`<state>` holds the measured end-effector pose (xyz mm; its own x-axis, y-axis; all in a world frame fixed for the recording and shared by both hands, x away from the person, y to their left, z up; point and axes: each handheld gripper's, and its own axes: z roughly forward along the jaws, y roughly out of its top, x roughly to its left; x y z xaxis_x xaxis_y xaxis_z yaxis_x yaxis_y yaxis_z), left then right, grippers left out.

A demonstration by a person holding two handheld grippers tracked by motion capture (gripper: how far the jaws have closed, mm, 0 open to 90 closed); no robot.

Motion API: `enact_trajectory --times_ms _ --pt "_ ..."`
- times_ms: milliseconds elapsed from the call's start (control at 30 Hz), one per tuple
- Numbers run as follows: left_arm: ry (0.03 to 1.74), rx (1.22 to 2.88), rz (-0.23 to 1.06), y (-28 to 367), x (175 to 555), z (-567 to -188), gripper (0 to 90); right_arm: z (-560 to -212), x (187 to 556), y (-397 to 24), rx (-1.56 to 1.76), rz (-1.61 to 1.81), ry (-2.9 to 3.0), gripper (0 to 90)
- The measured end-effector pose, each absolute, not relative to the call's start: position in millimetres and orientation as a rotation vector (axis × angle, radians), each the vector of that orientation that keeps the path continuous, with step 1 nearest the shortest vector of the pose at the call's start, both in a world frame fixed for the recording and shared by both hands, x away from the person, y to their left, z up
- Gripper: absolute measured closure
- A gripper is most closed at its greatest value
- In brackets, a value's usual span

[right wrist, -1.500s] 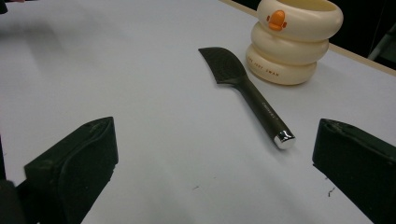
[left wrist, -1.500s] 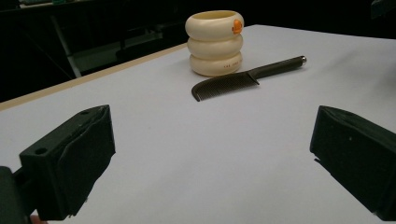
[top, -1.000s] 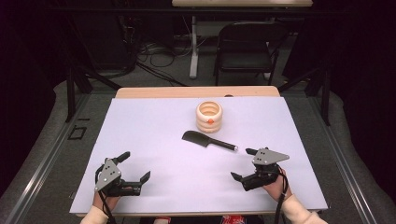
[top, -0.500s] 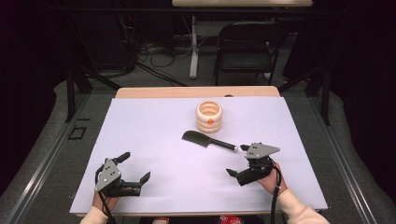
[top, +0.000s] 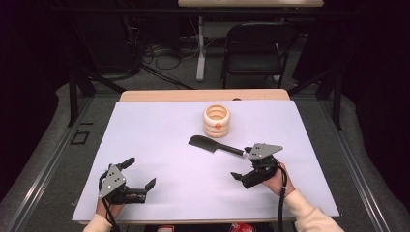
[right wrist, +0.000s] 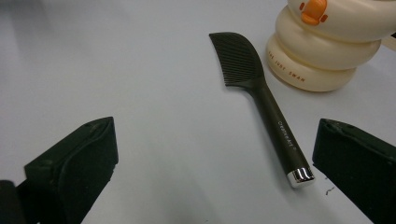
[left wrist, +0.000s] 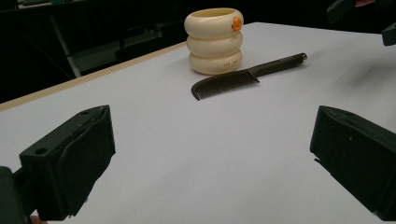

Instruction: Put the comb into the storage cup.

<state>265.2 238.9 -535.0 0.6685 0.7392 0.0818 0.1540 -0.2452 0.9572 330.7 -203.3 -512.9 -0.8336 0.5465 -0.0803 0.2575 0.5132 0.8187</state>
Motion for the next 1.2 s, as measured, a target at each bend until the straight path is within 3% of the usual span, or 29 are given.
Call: enact_trajectory --times_ms 1200 --pt "0.716 1.765 0.659 239.0 264.3 -534.8 0.1 -505.9 380.1 -171.6 0.64 0.997 2.6 0.0"
